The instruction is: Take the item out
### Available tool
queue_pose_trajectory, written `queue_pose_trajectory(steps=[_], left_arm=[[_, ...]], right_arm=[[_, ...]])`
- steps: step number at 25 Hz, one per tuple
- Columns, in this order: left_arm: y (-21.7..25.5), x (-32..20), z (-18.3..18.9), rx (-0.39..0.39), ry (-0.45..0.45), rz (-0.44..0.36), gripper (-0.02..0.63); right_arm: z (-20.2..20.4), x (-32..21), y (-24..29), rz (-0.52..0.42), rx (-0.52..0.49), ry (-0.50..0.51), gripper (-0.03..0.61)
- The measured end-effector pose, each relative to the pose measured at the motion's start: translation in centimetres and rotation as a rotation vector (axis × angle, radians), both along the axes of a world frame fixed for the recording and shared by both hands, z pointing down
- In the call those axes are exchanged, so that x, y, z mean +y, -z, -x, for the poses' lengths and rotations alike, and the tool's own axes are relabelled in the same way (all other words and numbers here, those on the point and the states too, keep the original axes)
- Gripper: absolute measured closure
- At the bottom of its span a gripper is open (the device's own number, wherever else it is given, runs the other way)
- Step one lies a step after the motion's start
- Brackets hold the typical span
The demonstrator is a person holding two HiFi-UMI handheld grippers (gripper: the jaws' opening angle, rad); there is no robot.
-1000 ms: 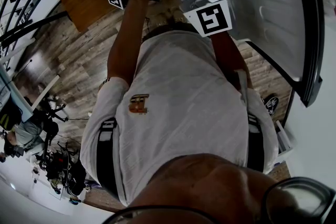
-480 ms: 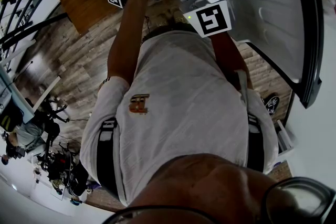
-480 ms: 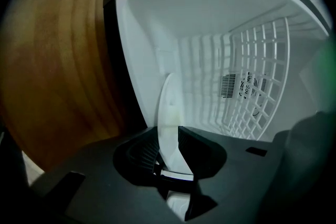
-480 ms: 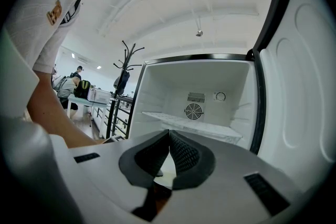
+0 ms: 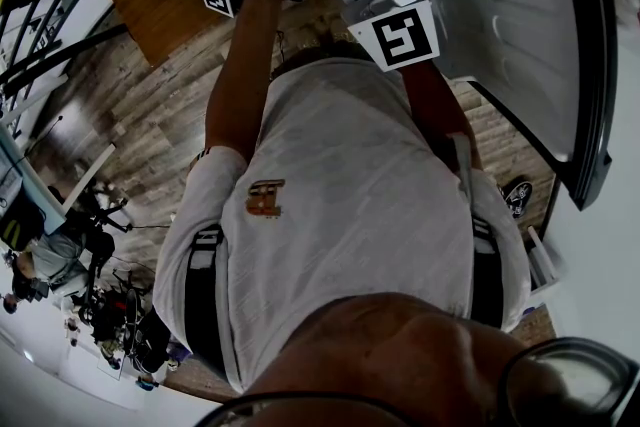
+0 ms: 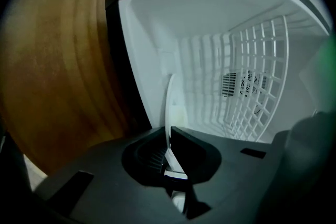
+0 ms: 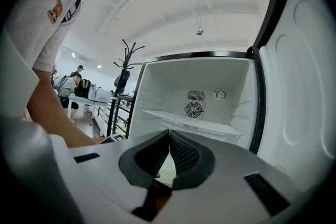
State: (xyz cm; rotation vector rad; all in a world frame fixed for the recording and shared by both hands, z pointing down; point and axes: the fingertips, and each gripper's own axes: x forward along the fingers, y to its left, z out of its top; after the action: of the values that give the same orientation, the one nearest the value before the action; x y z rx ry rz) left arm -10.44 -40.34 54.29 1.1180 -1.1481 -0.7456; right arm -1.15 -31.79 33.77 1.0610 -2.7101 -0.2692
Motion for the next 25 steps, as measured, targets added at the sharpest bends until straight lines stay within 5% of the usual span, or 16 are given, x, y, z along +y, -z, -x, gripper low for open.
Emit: queue_pose_trajectory(steps=[18,25], left_arm=[[1.1,0.4,0.2,0.056,-0.007,-0.121,0.584],[8.3,5.5,-0.2,0.07,-0.046,-0.155,0.584]], right_arm=[[0.2,0.5,-1.0,0.0,-0.016,0.003,0.545],[0.7,4.8,3.7,-0.022,-0.02,0.0,0.545]])
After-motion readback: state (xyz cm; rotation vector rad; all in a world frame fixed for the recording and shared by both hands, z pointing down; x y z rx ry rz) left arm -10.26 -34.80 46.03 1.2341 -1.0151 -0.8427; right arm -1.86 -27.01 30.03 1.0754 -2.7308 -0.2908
